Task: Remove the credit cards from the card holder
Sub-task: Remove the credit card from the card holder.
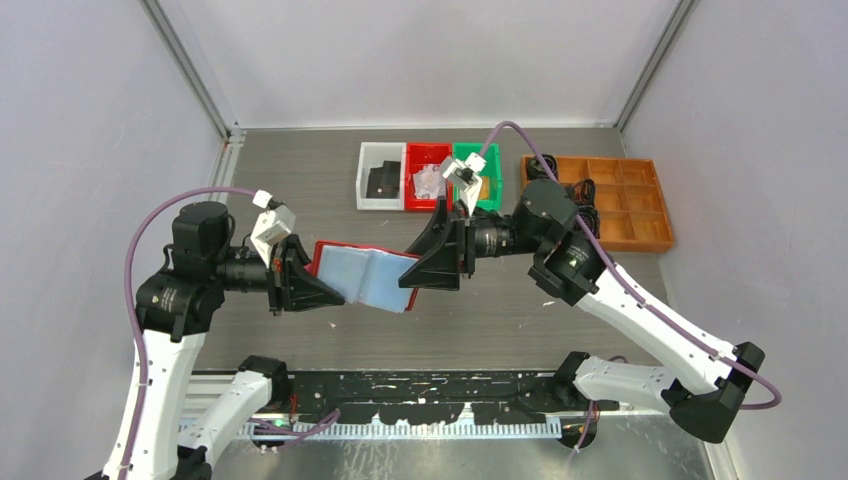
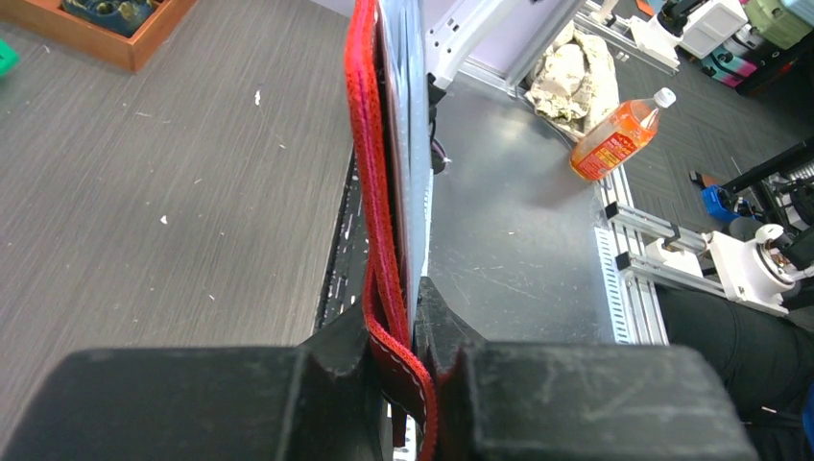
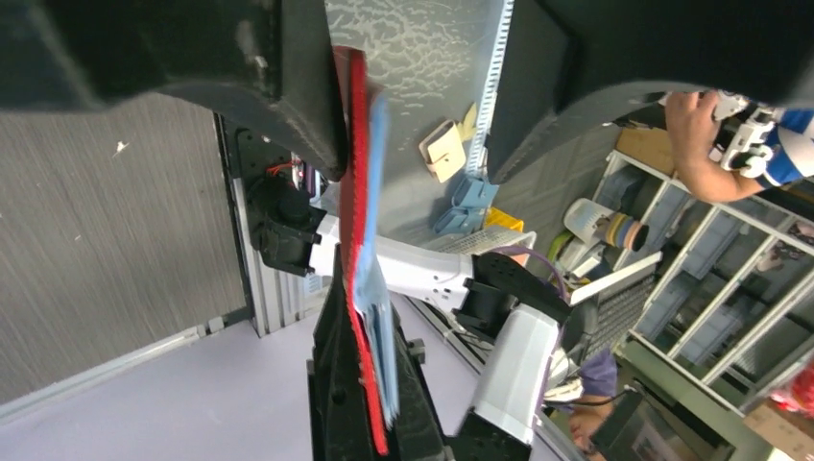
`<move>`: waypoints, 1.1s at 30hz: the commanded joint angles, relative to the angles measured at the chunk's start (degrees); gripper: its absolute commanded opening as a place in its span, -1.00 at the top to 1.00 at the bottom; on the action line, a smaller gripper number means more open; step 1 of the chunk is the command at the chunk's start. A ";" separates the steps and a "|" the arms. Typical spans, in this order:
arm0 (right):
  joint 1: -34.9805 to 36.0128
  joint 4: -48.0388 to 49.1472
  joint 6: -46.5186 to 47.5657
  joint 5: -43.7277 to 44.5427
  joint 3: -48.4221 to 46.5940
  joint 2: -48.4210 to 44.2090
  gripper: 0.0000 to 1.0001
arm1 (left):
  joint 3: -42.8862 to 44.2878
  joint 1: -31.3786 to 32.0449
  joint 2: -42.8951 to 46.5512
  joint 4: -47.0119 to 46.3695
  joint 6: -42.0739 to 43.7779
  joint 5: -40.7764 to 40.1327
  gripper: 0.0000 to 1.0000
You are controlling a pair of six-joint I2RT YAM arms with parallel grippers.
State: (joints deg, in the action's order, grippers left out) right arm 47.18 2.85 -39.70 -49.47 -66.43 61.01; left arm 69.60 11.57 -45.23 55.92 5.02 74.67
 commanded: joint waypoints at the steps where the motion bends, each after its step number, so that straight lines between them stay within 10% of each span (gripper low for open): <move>1: 2.69 -5.87 4.69 5.90 -0.51 -0.20 -0.06 | 0.93 0.08 0.57 -3.44 1.14 -0.22 1.00; 10: 8.00 -22.27 12.67 31.97 -8.44 4.53 0.97 | 0.93 0.04 0.69 -3.61 0.81 0.18 1.00; 17: 14.16 -16.10 9.45 42.93 -8.93 7.62 0.98 | 0.71 0.04 0.90 -2.62 1.89 -0.33 1.00; 24: 14.49 -4.53 3.96 27.46 -4.65 4.84 -0.13 | 0.59 0.03 1.95 -0.46 7.61 -8.86 1.00; 33: 14.52 -2.32 1.18 20.92 -3.09 4.64 -0.26 | -0.08 0.07 2.68 -3.48 5.45 -10.96 1.00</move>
State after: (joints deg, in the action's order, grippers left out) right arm 61.14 -3.86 -37.21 -23.35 -68.38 66.30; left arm 69.45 11.51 -42.81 56.60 10.74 64.82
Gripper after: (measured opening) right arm 0.578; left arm 0.112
